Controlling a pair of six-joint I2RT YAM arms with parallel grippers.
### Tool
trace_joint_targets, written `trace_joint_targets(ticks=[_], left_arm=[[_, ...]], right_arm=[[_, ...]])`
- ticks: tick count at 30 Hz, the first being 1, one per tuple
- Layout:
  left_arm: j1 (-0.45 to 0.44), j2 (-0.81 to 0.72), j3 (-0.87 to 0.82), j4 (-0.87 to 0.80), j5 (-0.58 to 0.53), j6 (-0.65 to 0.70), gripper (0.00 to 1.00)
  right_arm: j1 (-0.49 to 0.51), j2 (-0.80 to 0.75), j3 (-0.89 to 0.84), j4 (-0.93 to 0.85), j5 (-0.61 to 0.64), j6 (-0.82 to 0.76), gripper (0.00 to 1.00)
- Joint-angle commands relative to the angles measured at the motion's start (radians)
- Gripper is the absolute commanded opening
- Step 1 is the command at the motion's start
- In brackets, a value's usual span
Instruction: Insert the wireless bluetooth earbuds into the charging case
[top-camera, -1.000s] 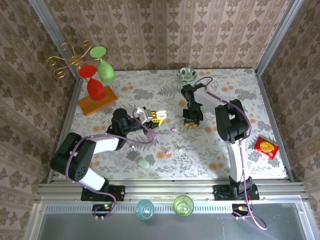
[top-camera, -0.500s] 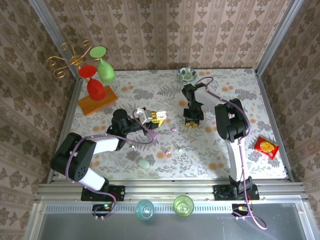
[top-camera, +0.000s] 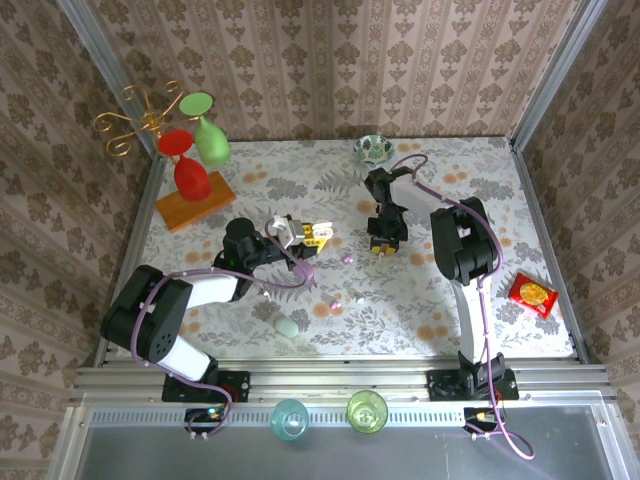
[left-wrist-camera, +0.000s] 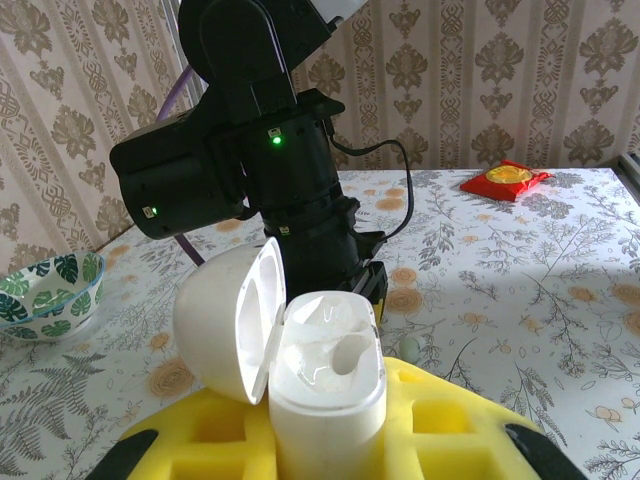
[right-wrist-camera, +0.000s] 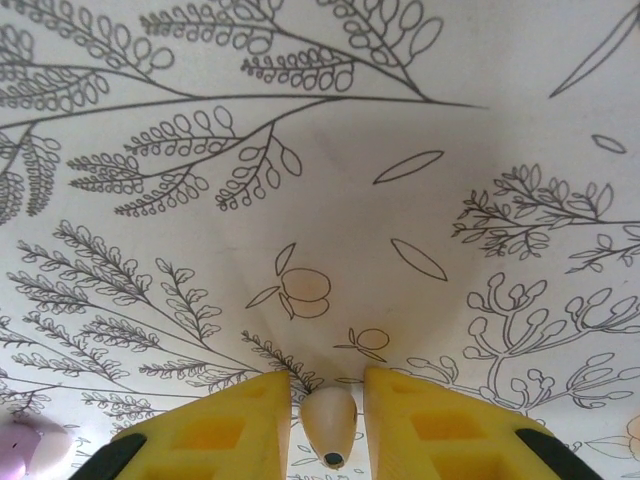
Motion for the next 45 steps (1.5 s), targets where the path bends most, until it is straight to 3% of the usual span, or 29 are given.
trace_joint_targets(ticks=[1, 17, 21, 25, 38, 45], left_arm=[[-0.003, 0.010, -0.007, 0.027, 0.009, 0.013, 0.00], [-0.002, 0.015, -0.014, 0.042, 0.001, 0.013, 0.00], [-0.003, 0.017, -0.012, 0.047, 0.003, 0.007, 0.00], [-0.003, 0.017, -0.012, 0.048, 0.004, 0.007, 0.00], [-0.003, 0.016, -0.020, 0.053, 0.003, 0.005, 0.00], [-0.010, 0.009, -0.020, 0.050, -0.003, -0.001, 0.00]], right_arm=[[0.017, -0.019, -0.035, -0.024, -0.048, 0.016, 0.28], [0.020, -0.067, -0.056, 0.008, -0.037, 0.017, 0.21], [0.020, -0.080, -0.077, 0.025, -0.042, 0.018, 0.30], [0.021, -0.085, -0.098, 0.034, -0.052, 0.021, 0.32], [0.020, -0.072, -0.107, 0.052, -0.046, 0.023, 0.21], [0.024, -0.201, -0.173, 0.177, -0.055, 0.018, 0.21]])
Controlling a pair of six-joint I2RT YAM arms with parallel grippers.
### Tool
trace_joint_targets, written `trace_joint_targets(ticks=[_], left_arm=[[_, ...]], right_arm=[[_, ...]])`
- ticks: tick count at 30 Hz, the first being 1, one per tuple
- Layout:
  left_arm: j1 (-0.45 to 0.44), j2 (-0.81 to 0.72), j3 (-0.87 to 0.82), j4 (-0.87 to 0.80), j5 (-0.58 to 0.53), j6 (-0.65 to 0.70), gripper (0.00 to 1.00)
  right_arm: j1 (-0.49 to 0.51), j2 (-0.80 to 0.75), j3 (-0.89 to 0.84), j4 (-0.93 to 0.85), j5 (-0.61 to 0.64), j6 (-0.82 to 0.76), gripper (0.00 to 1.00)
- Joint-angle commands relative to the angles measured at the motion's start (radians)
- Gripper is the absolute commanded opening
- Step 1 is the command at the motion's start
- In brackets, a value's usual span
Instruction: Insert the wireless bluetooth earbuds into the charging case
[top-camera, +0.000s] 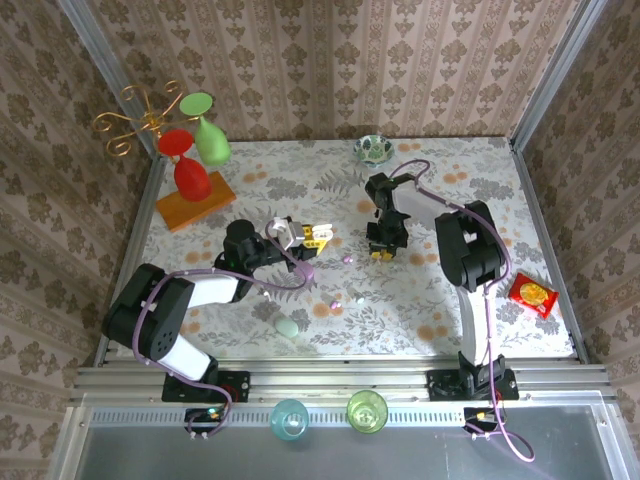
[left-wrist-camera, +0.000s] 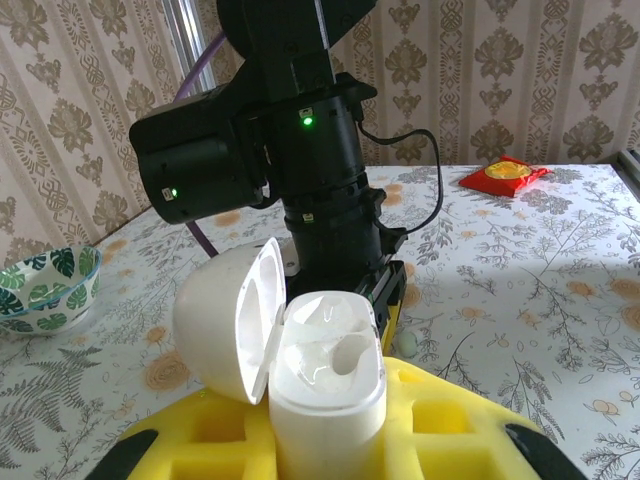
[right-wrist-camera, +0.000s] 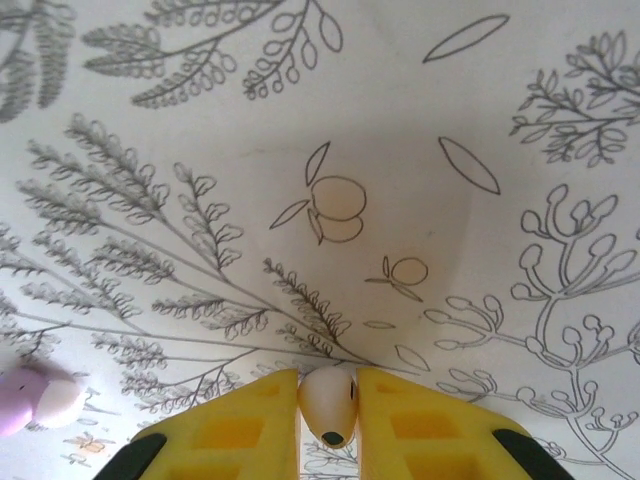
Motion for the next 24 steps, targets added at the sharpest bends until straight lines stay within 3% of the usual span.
trace_joint_targets(ticks=[1, 15, 24], left_arm=[[-0.012, -0.004, -0.004, 0.028, -0.002, -0.001, 0.00], [-0.027, 0.048, 0.046, 0.075, -0.011, -0.070, 0.00], [-0.040, 0.087, 0.087, 0.092, -0.067, -0.121, 0.00]], right_arm=[[0.006, -0.128, -0.051, 0.104, -0.019, 0.002, 0.20], [0.032, -0.558, -0.395, 0.642, -0.101, -0.020, 0.19], [0.077, -0.718, -0.467, 0.808, -0.206, -0.052, 0.19]])
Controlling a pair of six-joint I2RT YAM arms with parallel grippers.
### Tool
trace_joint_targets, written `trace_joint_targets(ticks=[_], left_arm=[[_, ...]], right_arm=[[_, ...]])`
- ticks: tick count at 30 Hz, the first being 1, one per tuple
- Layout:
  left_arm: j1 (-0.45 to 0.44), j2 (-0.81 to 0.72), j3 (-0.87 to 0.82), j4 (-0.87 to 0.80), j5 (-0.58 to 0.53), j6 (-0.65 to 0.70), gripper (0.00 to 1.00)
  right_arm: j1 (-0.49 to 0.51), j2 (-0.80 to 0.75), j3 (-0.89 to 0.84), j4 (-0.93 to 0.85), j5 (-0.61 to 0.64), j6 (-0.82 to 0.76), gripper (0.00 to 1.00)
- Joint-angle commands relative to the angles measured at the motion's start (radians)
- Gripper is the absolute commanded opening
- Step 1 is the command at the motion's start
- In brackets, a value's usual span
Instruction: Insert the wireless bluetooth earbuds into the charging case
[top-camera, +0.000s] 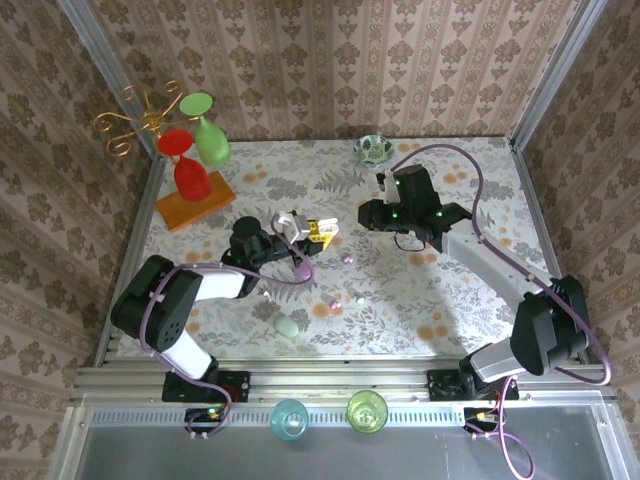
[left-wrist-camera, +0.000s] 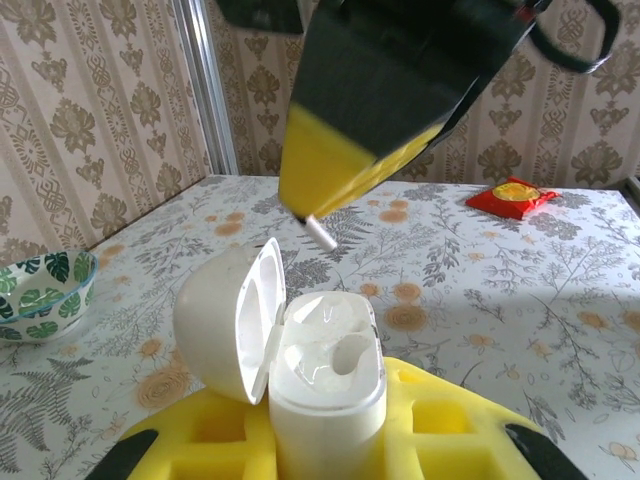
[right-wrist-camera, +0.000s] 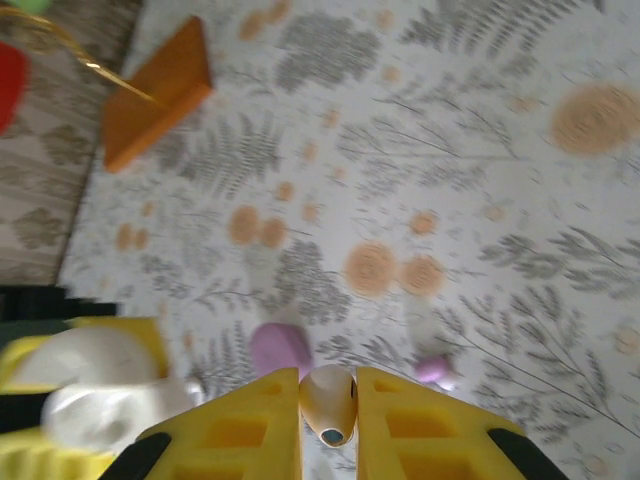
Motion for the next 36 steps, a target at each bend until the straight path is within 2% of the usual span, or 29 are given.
trace_joint_targets(ticks=[1, 13, 36], left_arm=[[-0.011, 0.019, 0.037, 0.037, -0.030, -0.047, 0.00], [-0.024, 0.038, 0.068, 0.077, -0.029, -0.135, 0.00], [-0.027, 0.014, 0.078, 0.113, -0.067, -0.233, 0.00]], right_arm=[[0.026, -0.062, -0.020, 0.119, -0.069, -0.025, 0.19], [0.085, -0.052, 0.000, 0.220, -0.108, -0.017, 0.17], [0.094, 0.018, -0.020, 0.234, -0.097, -0.023, 0.16]])
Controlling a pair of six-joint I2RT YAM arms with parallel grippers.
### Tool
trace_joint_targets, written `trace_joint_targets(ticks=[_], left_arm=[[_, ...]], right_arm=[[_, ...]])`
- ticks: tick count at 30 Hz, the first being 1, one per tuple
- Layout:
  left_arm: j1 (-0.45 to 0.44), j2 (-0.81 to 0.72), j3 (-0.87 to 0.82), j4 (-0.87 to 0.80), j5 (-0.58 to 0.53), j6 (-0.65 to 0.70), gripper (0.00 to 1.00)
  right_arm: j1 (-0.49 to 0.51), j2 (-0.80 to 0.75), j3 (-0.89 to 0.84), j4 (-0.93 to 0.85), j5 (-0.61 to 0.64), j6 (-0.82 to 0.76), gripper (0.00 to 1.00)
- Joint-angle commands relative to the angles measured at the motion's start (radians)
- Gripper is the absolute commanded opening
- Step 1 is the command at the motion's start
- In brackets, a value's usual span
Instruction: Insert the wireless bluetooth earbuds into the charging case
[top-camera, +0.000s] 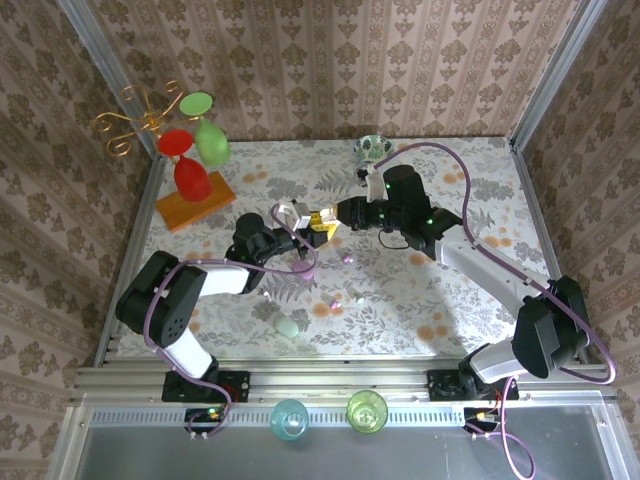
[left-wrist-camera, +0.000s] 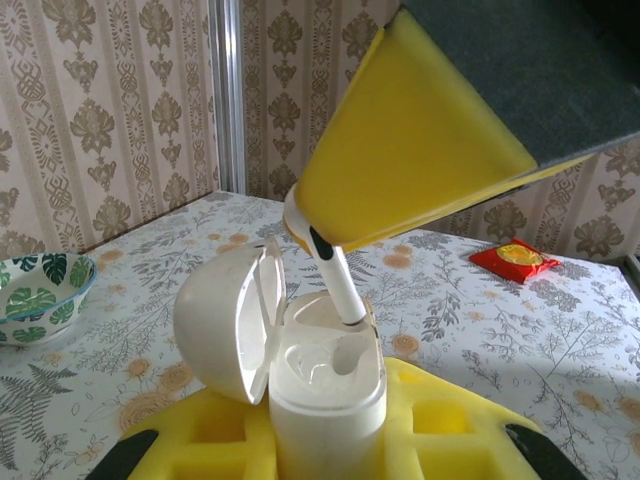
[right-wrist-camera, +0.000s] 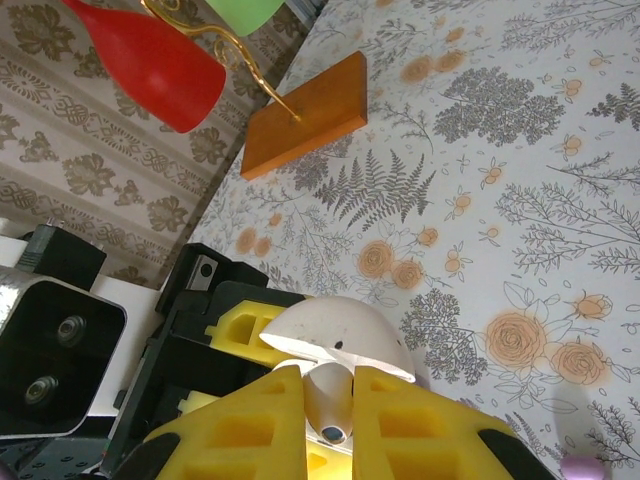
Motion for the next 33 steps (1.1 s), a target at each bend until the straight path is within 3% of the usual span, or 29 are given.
trace_joint_targets(ticks=[1, 11, 17, 24, 28, 33], left_arm=[[-0.007, -0.018, 0.030, 0.051, -0.017, -0.044, 0.00], [-0.007, -0.021, 0.035, 0.054, -0.008, -0.058, 0.00], [0.001, -0.027, 0.042, 0.029, -0.068, -0.132, 0.00], [0.000, -0.034, 0.044, 0.052, -0.052, -0.135, 0.00], [0.000, -0.037, 0.037, 0.055, -0.047, -0.120, 0.00], [0.003, -0.038, 0.017, 0.052, -0.052, -0.085, 0.00]], right_arm=[[0.010, 0.016, -0.014, 0.029, -0.006, -0.022, 0.16], [0.011, 0.026, -0.033, 0.042, 0.024, -0.017, 0.15], [0.011, 0.018, -0.040, 0.051, 0.021, -0.023, 0.16], [0.011, 0.014, -0.049, 0.049, 0.042, -0.020, 0.22], [0.010, 0.005, -0.036, 0.034, 0.052, -0.023, 0.29], [0.011, -0.043, -0.036, 0.028, 0.085, -0.019, 0.55]])
